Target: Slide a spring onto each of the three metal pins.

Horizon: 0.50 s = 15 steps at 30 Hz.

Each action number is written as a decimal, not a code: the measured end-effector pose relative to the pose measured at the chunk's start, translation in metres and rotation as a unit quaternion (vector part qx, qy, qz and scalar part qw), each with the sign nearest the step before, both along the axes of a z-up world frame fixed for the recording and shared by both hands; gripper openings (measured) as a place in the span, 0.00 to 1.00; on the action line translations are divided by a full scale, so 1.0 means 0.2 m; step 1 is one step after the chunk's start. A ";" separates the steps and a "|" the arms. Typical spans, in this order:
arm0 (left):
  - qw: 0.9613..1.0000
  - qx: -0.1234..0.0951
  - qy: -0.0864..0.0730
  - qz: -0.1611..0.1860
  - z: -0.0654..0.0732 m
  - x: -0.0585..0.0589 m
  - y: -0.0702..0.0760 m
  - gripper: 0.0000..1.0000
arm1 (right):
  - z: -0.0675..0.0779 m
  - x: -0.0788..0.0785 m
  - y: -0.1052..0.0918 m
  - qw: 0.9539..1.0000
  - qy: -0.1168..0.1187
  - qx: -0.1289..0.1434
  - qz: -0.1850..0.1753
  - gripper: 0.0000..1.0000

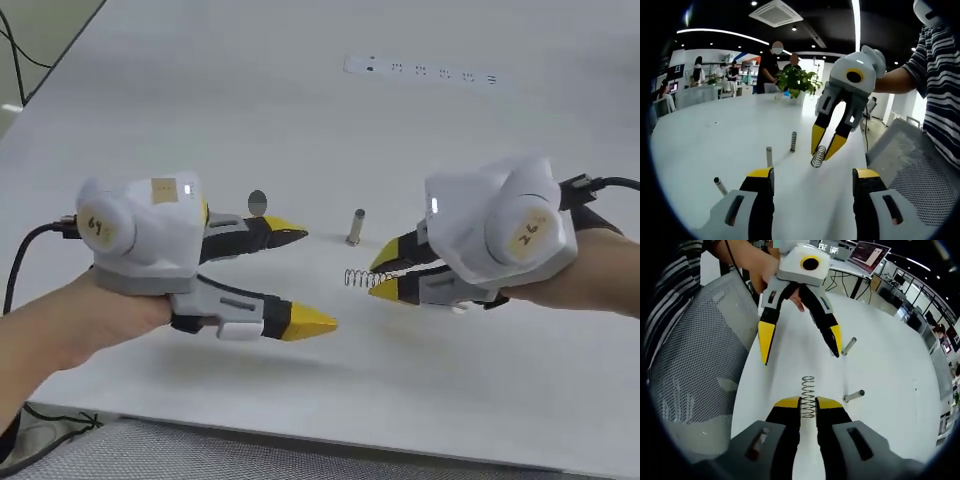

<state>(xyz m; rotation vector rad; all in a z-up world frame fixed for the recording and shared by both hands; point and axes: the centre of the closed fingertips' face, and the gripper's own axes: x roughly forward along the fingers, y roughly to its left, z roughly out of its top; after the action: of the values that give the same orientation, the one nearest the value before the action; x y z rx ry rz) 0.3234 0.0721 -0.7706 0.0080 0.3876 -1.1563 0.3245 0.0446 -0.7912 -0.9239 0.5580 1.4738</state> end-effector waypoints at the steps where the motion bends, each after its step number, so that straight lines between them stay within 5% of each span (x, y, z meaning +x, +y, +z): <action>1: 1.000 -0.002 0.000 -0.002 0.00 0.00 -0.01 0.57 | 0.00 0.00 0.00 1.000 -0.001 0.002 0.000 0.13; 15: 1.000 -0.003 -0.006 -0.030 0.00 -0.01 -0.09 0.34 | 0.04 -0.05 0.05 1.000 0.000 0.015 0.013 0.13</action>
<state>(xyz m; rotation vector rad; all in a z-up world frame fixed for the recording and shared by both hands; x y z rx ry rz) 0.3207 0.0548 -0.7698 0.0216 0.3756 -1.2160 0.3148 0.0543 -0.7827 -0.9103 0.5244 1.5022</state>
